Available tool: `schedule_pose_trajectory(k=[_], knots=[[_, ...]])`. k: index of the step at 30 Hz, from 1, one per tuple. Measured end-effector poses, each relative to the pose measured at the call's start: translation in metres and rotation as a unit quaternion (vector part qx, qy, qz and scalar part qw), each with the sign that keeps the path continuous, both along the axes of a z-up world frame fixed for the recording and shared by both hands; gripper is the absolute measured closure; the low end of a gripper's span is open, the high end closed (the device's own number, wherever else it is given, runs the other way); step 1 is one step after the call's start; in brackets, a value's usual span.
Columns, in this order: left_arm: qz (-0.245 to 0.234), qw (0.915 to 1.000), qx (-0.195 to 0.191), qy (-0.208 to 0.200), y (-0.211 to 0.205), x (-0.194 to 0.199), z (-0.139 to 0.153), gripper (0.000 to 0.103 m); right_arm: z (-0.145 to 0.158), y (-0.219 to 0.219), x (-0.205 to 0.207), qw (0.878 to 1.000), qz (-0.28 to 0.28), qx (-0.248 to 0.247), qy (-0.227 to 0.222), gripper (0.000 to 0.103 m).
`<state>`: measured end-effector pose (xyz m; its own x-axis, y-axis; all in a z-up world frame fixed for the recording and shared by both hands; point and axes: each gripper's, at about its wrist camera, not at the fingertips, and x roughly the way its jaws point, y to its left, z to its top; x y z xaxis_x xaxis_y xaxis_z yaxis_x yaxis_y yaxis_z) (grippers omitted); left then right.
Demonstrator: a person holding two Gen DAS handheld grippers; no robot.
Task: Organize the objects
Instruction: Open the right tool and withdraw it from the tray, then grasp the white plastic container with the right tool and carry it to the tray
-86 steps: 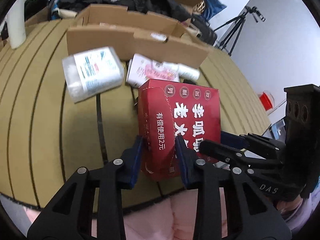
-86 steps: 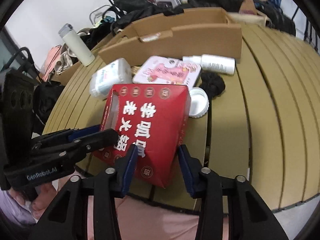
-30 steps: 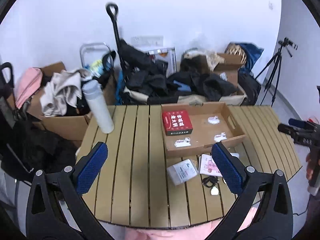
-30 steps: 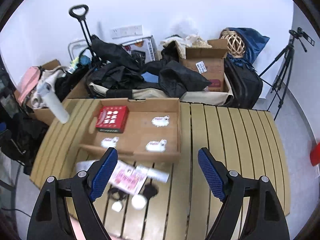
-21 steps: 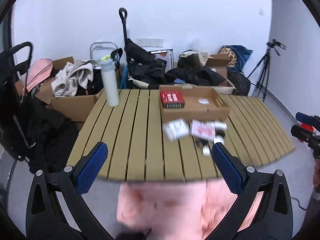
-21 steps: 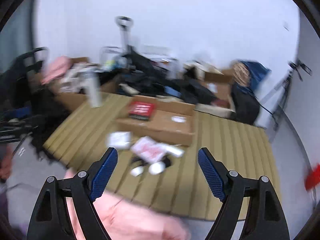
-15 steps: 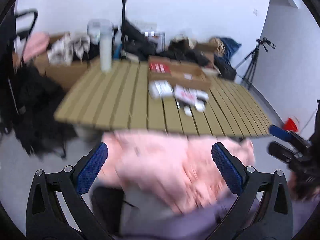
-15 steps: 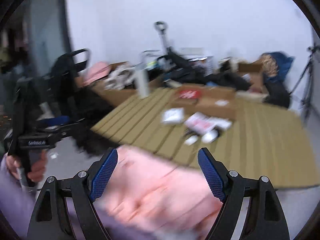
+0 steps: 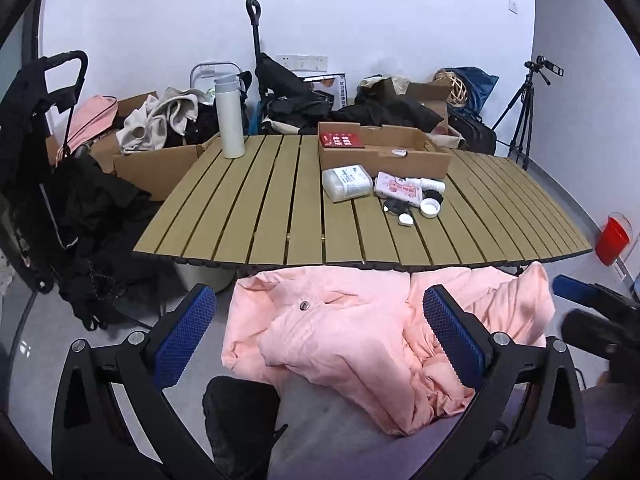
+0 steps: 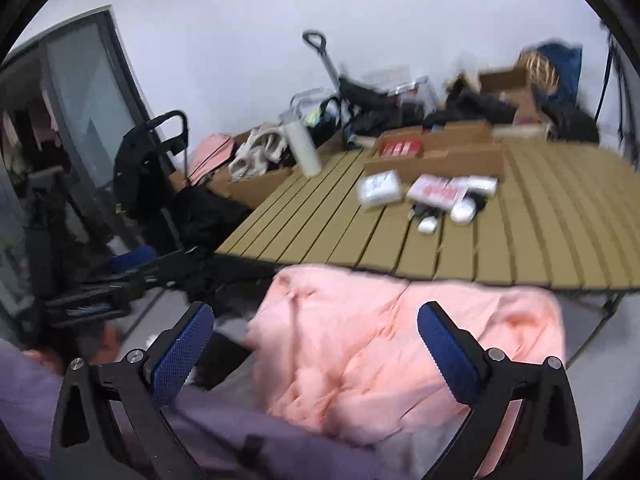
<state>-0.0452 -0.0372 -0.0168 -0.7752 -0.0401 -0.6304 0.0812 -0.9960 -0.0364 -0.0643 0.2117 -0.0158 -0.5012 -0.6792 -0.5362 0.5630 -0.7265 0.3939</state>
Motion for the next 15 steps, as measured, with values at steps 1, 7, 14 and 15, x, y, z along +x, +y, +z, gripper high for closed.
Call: schedule_pose_trajectory(k=[1,7,14,15], knots=[[0.003,1.0,0.002,-0.002,-0.001,-0.004,-0.005,0.0,0.0,0.0,0.003,1.0,-0.002,0.003,0.002,0.0],[0.035,0.9989,0.021,0.022,-0.005,-0.021,-0.025,0.0,-0.022,-0.021,-0.004,0.992,-0.054,0.072,-0.087,0.0],[-0.016,0.9994,0.002,-0.03,0.014,-0.058,-0.048,0.0,-0.016,-0.011,-0.017,0.996,-0.032,0.046,-0.071,0.0],[-0.026,0.9992,-0.005,-0.029,0.016,-0.068,-0.049,0.0,-0.02,-0.017,-0.024,0.994,-0.007,0.062,-0.088,0.0]])
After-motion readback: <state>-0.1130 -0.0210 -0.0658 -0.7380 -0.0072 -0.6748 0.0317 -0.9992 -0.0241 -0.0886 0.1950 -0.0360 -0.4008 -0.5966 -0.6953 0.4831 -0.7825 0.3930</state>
